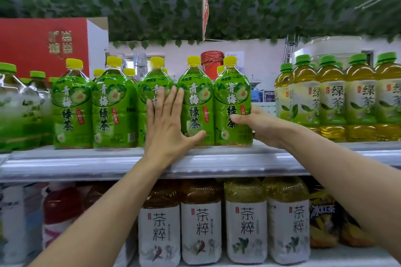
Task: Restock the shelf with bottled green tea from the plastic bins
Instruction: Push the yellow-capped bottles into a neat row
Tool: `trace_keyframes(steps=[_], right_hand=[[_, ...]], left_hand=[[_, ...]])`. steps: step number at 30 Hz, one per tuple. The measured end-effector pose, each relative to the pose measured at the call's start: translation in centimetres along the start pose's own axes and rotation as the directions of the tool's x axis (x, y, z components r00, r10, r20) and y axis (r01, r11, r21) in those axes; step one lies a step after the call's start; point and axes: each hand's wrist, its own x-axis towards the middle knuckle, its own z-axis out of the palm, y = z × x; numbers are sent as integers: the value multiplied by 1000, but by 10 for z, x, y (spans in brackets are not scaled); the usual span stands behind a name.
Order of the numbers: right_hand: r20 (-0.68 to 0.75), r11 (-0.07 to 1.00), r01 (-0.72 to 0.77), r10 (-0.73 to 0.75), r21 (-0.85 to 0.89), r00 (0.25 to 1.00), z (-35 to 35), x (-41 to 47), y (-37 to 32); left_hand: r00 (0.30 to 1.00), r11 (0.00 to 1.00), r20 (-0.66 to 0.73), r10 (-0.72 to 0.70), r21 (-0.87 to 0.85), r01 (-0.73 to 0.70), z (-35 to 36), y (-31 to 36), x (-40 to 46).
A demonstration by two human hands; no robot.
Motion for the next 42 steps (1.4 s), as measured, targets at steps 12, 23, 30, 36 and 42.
trace_keyframes(steps=[12, 23, 30, 36, 42], right_hand=[[-246, 936, 160, -243, -313, 938, 28, -21, 2], [-105, 395, 384, -798, -834, 594, 146, -42, -20], [139, 101, 297, -712, -950, 688, 226, -28, -45], [141, 4, 177, -587, -984, 797, 247, -15, -62], [142, 31, 192, -560, -981, 816, 249, -11, -64]], left_hand=[[999, 996, 37, 14, -84, -11, -14, -2, -4], [998, 986, -62, -24, -164, 14, -84, -118, -44], [824, 642, 333, -459, -516, 567, -132, -219, -19], [705, 505, 652, -279, -525, 685, -115, -258, -2], [731, 400, 660, -172, -632, 664, -98, -273, 1]])
